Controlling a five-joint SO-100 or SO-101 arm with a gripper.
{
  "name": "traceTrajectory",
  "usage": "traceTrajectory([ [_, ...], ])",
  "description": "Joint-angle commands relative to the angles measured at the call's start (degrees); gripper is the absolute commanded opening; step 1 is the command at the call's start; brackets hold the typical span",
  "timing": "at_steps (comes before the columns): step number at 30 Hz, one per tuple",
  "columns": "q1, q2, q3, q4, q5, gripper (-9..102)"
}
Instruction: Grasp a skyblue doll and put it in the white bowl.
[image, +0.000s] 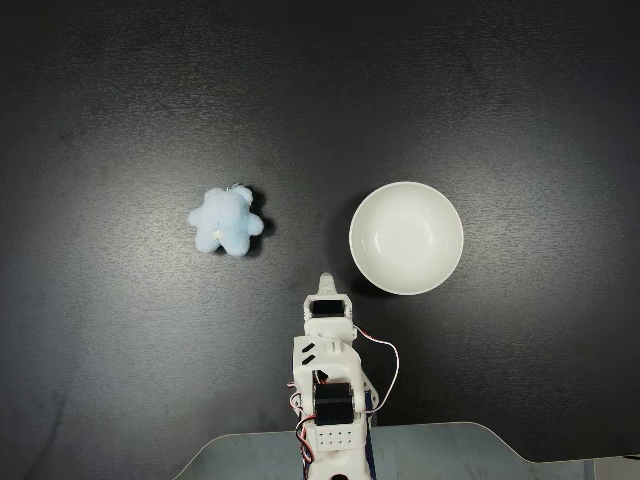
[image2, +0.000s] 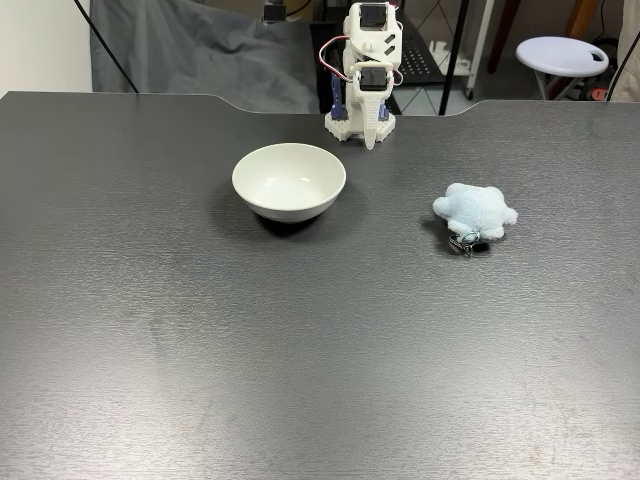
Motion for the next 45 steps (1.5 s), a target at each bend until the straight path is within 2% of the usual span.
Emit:
traceTrajectory([
  [1, 0.0, 0.1, -0.4, -1.0, 0.1, 6],
  [30, -0.5, -4.0, -1.1, -2.0, 0.8, 6],
  [34, -0.5, -12.3, -2.5, -8.1, 0.9, 6],
  [39, -0.7, -24.1, -6.7, -21.9, 0.1, 6],
  [42, -1.1, -29.8, -17.5, -25.7, 0.1, 6],
  [45, -2.7, -35.6, -33.9, -25.6, 0.1, 6],
])
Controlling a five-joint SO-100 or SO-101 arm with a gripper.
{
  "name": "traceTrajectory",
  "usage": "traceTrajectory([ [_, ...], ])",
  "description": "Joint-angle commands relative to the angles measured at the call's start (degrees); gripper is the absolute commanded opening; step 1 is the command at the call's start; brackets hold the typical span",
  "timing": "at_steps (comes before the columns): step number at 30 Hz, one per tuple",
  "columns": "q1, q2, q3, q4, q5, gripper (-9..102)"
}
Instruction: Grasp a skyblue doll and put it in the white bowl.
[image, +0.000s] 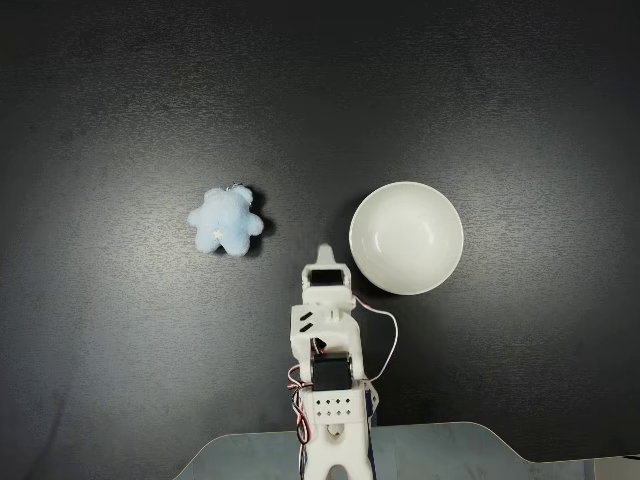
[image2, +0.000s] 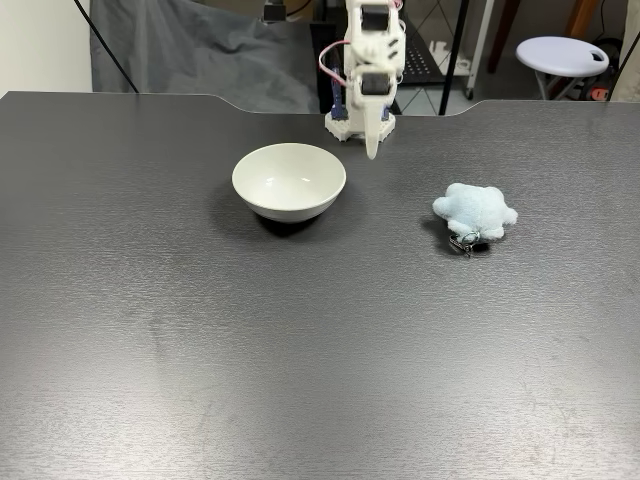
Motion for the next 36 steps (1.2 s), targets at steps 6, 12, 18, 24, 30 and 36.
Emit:
traceTrajectory([
  [6, -4.7, -17.2, -55.7, 7.0, -0.2, 6],
  [12, -10.5, -33.2, -78.6, 33.9, -0.3, 6],
  [18, -20.3, -40.3, -84.6, 43.2, -0.5, 6],
  [24, -26.5, -41.0, -84.3, 44.0, -6.0, 6],
  [30, -39.4, -41.1, -83.8, 45.6, -18.8, 6],
  [36, -42.7, -42.2, -83.8, 47.5, -20.2, 6],
])
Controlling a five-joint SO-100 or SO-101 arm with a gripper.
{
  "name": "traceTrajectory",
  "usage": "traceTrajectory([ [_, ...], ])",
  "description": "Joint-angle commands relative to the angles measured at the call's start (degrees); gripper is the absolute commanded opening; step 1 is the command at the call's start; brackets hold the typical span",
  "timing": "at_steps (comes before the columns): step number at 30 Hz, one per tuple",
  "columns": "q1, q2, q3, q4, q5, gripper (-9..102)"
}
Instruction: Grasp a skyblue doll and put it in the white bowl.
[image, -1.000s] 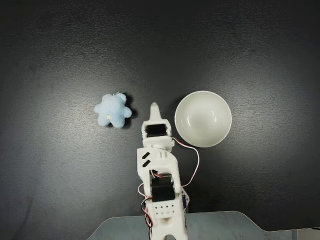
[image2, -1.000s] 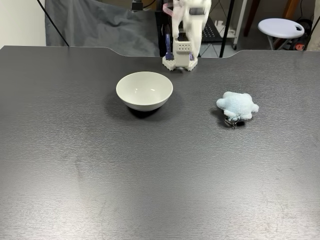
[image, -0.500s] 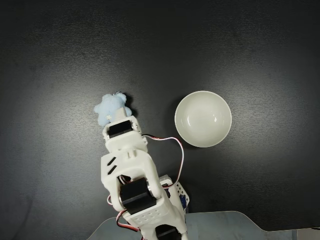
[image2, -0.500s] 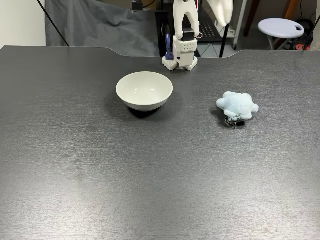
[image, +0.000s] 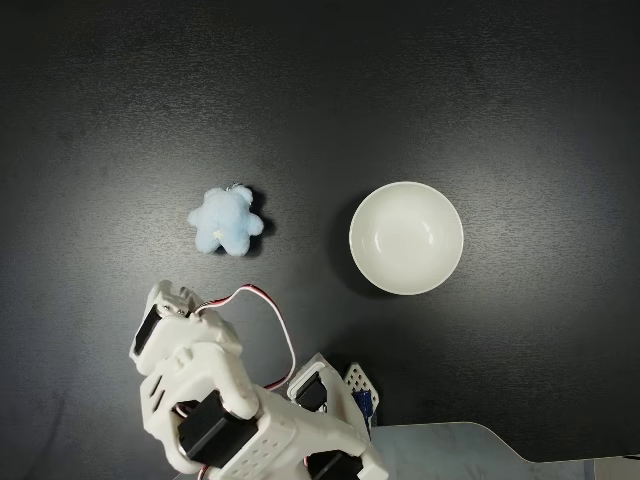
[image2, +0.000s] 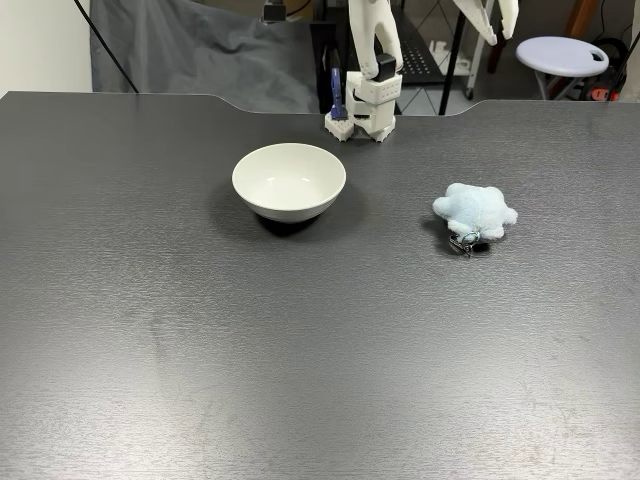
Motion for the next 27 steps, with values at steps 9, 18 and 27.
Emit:
traceTrajectory([
  [9, -0.6, -14.2, -2.8, 2.2, -1.1, 6],
  [18, 11.4, -21.7, -2.9, 1.4, -1.0, 6],
  [27, 16.7, -21.7, -2.8, -2.8, -1.0, 6],
])
